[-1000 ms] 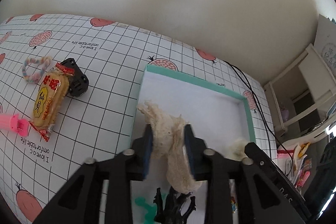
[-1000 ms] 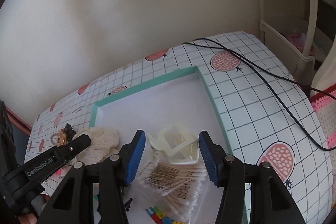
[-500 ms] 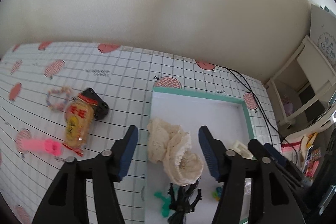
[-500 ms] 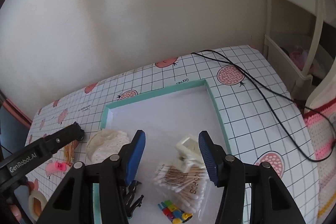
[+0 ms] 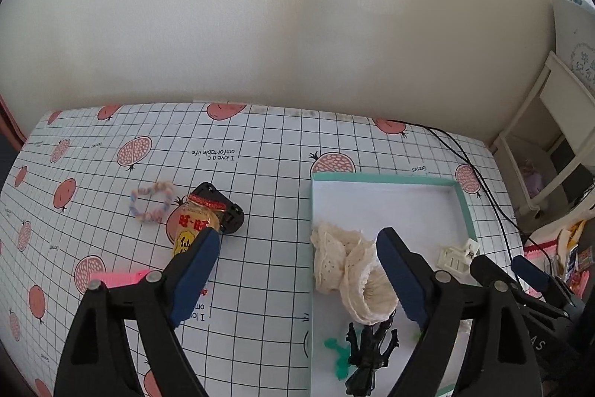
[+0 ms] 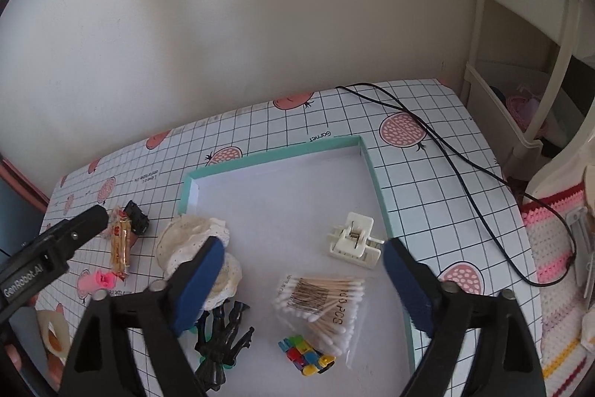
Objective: Organize objects
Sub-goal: 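Open the left gripper to drop the lace cloth while the right releases the white clip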
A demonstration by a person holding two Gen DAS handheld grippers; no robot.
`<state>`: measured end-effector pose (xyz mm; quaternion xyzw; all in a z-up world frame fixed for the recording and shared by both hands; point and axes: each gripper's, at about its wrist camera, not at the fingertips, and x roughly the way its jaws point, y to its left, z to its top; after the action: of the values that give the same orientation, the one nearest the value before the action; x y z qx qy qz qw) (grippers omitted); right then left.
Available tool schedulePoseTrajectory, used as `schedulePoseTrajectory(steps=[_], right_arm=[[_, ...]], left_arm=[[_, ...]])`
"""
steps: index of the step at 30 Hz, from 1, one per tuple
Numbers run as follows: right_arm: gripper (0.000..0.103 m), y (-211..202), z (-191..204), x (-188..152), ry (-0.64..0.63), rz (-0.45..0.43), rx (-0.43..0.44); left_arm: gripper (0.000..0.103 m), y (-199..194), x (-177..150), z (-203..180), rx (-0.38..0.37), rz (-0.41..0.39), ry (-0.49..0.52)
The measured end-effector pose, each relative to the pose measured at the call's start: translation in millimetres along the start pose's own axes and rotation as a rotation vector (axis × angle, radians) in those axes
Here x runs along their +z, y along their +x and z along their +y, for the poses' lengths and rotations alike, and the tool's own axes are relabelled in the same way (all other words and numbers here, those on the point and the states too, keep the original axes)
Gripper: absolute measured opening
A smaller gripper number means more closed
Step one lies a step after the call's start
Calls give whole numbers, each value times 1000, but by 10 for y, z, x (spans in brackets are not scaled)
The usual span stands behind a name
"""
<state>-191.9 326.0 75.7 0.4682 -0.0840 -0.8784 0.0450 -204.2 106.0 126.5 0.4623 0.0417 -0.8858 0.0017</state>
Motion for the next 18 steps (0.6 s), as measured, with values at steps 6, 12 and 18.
schedulePoseTrajectory(steps=[6, 12, 18], right_arm=[[103, -4, 30, -6, -10, -8, 1], [103, 46, 28, -24, 4, 5, -12], [103, 65, 99, -32, 1, 12, -17]], left_arm=[[100, -11, 29, 37, 10, -9, 7], [100, -12, 19, 86, 24, -11, 17], [101, -40, 22, 221, 7, -4, 15]])
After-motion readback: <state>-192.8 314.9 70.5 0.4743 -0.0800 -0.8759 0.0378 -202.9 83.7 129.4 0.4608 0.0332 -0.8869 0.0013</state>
